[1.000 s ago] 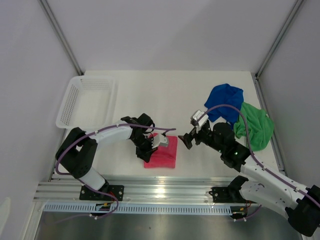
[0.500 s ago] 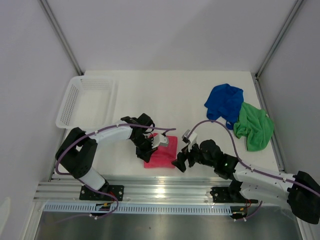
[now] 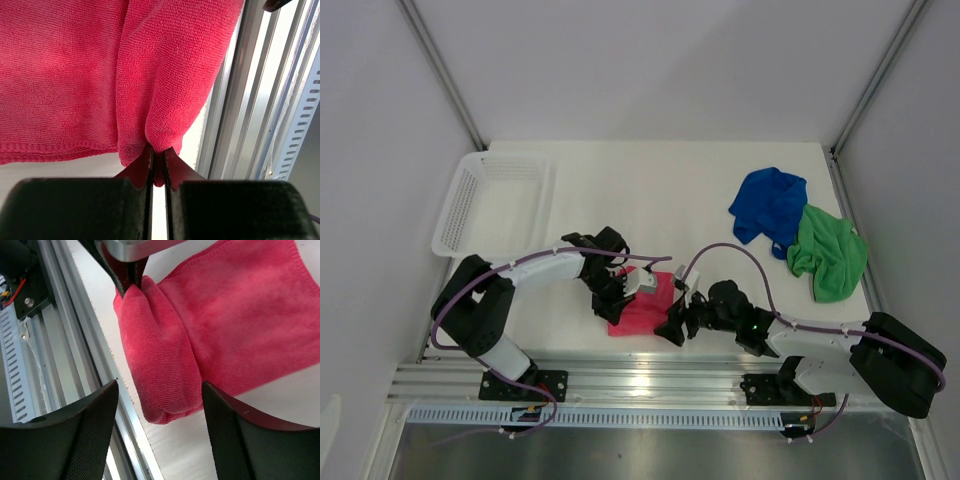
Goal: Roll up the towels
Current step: Roll the towel
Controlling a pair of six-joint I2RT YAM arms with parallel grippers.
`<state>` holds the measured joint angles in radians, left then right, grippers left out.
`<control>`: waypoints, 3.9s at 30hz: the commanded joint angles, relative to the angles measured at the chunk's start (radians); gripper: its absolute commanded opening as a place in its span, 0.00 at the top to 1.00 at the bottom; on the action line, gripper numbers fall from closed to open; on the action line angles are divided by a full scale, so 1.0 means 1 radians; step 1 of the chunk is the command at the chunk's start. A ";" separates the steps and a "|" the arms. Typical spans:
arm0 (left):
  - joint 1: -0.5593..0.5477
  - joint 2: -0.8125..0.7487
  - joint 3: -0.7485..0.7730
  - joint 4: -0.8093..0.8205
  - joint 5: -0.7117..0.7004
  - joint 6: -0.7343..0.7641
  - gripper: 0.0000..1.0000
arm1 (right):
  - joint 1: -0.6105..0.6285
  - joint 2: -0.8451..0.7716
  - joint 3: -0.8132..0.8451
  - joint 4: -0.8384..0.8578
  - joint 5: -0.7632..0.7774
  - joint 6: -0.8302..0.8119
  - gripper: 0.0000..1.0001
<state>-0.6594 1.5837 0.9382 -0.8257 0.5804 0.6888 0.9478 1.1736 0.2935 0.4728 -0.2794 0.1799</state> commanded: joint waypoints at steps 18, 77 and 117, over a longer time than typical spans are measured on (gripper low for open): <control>0.011 -0.128 -0.053 0.010 0.096 0.015 0.54 | -0.049 0.120 0.004 0.125 -0.086 0.095 1.00; 0.023 -0.056 -0.082 0.128 0.068 -0.155 0.90 | -0.182 0.293 0.105 0.000 -0.262 0.253 0.98; 0.040 -0.001 -0.088 0.218 -0.056 -0.227 0.99 | 0.072 -0.017 0.064 0.082 -0.055 0.099 1.00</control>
<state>-0.6395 1.5898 0.8516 -0.7052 0.6094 0.4347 0.9966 1.0752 0.3534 0.3298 -0.2390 0.2935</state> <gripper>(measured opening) 0.040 0.015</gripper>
